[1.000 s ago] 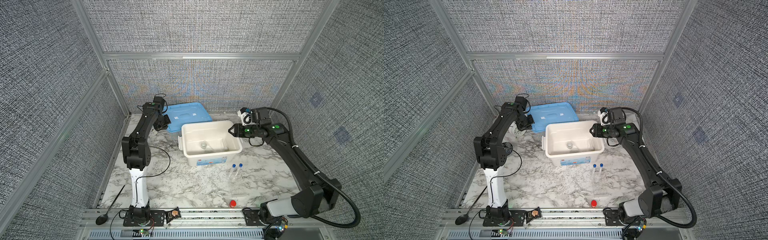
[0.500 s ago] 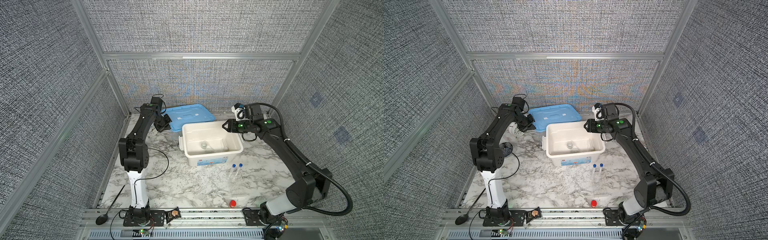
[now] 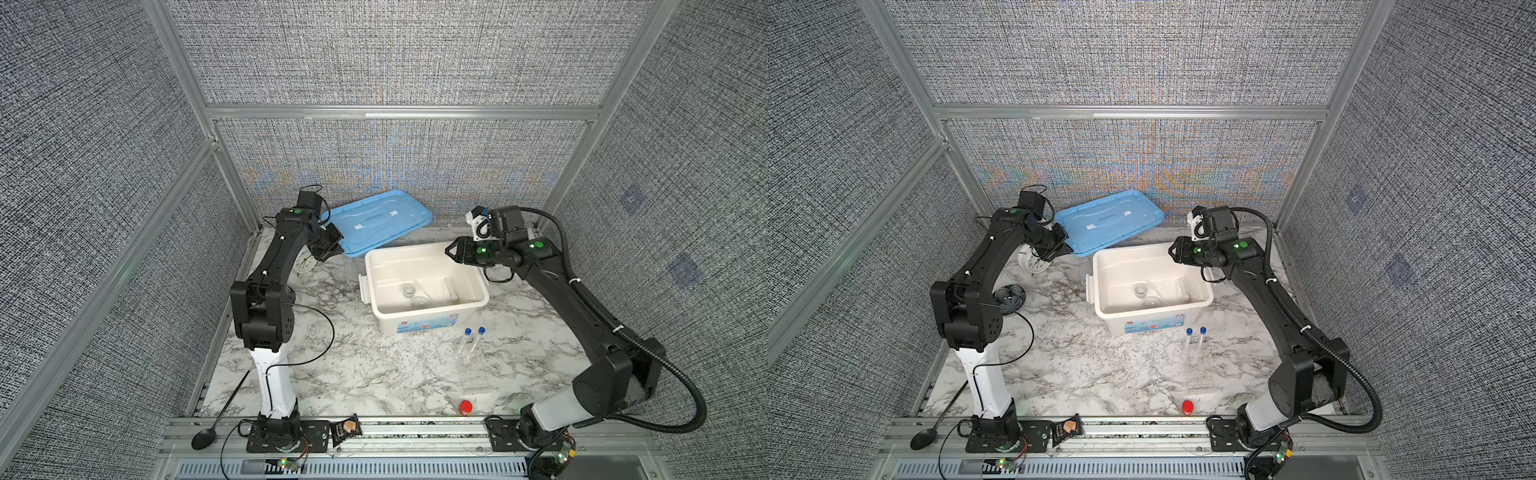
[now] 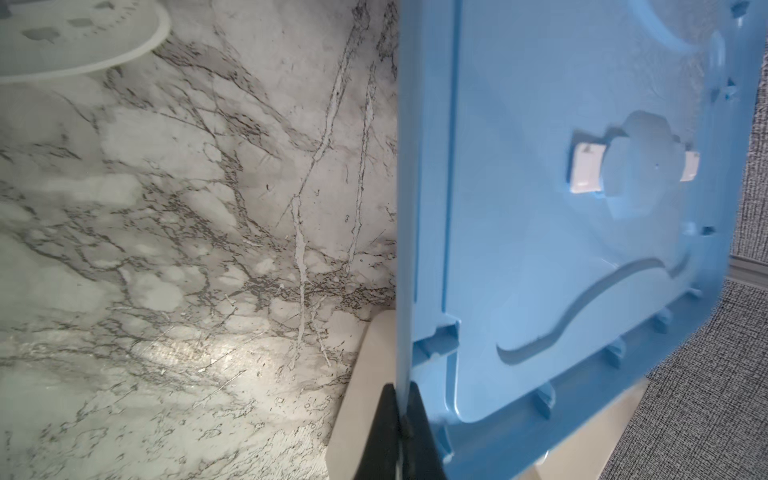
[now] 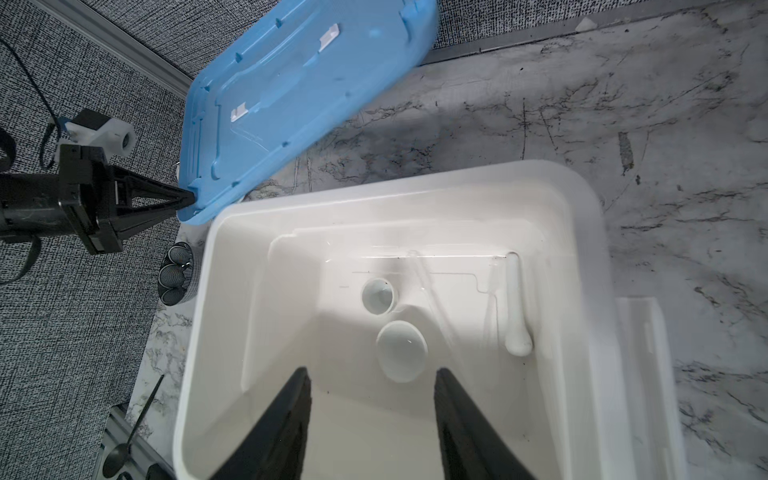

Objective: Organize the chemistry lab equipment
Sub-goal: 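Lift the blue lid upright with the left gripper while the right reaches toward it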

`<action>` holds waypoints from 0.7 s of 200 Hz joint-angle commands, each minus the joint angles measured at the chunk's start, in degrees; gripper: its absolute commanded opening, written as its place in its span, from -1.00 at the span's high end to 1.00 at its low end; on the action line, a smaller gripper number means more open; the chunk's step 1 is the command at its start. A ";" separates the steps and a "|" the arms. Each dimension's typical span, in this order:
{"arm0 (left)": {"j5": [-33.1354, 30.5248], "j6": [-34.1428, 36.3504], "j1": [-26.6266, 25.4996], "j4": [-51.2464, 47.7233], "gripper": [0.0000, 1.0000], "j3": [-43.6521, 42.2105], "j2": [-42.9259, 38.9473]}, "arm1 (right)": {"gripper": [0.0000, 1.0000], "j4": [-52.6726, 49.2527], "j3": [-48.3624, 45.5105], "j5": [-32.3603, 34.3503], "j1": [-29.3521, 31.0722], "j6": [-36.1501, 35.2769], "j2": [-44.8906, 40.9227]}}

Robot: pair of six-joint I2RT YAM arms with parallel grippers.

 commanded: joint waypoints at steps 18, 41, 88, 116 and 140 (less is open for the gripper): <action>-0.51 -1.44 0.23 5.84 1.00 -3.24 -1.70 | -0.03 0.11 -0.37 0.56 0.04 0.44 -0.32; 0.36 -1.03 0.22 7.07 1.00 -3.67 -3.79 | -0.04 0.23 -0.76 0.55 0.04 0.19 -0.54; 3.82 -0.60 0.23 9.01 1.00 -5.01 -6.46 | -0.20 0.83 0.42 1.19 0.00 -1.06 -1.06; 5.76 -1.12 0.19 10.50 1.00 -7.02 -8.22 | -0.28 1.33 0.80 1.48 -0.38 -0.68 -1.23; 6.98 -1.43 0.23 12.04 1.00 -9.18 -10.42 | -0.35 5.96 -0.71 -3.20 -1.03 2.27 -2.31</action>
